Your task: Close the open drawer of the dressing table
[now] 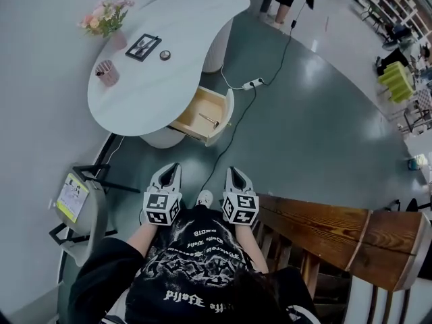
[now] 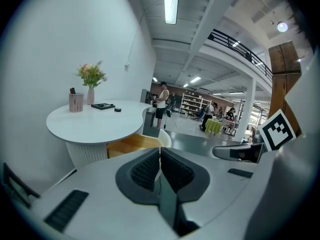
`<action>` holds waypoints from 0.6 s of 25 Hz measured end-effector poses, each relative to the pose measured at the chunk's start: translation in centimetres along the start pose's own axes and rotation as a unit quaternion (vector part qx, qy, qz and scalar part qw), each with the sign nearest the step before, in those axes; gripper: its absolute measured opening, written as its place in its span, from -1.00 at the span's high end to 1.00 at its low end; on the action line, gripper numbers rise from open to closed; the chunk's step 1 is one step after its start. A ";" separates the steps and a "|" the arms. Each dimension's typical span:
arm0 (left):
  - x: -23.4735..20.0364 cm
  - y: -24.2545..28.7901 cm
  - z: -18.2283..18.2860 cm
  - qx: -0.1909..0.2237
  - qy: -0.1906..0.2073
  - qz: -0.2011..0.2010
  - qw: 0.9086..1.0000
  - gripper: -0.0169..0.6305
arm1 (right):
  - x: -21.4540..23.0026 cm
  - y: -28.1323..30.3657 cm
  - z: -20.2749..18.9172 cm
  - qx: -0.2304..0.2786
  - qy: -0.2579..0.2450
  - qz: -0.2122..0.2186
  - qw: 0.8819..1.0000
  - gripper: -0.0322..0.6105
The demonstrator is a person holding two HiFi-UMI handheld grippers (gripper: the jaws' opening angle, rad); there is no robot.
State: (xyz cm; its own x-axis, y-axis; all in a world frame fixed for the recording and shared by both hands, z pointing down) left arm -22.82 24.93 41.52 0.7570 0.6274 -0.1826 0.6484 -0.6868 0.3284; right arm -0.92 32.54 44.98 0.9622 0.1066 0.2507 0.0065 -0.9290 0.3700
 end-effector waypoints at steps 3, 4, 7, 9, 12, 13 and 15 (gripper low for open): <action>0.1 1.1 0.3 -0.005 -0.008 0.004 1.000 0.86 | 1.2 0.3 0.3 0.001 0.010 -0.008 1.000 0.81; 0.2 1.4 0.4 -0.007 -0.009 0.004 1.000 0.86 | 1.6 0.4 0.4 0.001 0.013 -0.012 1.000 0.81; 0.9 2.0 0.6 -0.009 -0.007 -0.001 1.000 0.86 | 2.5 0.1 0.9 0.015 0.017 -0.026 0.999 0.81; 1.4 2.2 0.6 -0.013 -0.002 -0.007 1.000 0.86 | 3.0 -0.3 1.0 0.026 0.025 -0.033 0.999 0.82; 1.3 3.1 0.8 -0.017 0.005 -0.013 1.000 0.86 | 3.4 0.4 0.9 0.024 0.043 -0.034 0.998 0.82; 1.1 3.5 0.9 -0.017 0.007 -0.016 1.000 0.86 | 3.5 0.6 0.9 0.023 0.047 -0.036 0.998 0.81; 0.9 4.0 0.9 -0.019 0.010 -0.022 1.000 0.86 | 3.8 1.0 0.7 0.021 0.052 -0.043 0.998 0.82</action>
State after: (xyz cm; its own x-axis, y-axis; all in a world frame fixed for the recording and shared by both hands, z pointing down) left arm -19.49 22.36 41.80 0.7264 0.6636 -0.1790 0.6766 -0.6445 0.3561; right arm 2.96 31.80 45.67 0.9243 0.2202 0.3119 0.1012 -0.9289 0.3561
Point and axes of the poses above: the fingertips, and each gripper's own axes: y forward along the fingers, x to its right, z out of its top, the point moved 8 cm from there along -y, backward along the fingers, and after that the axes turned 7 degrees about x, right-handed, at the moved point
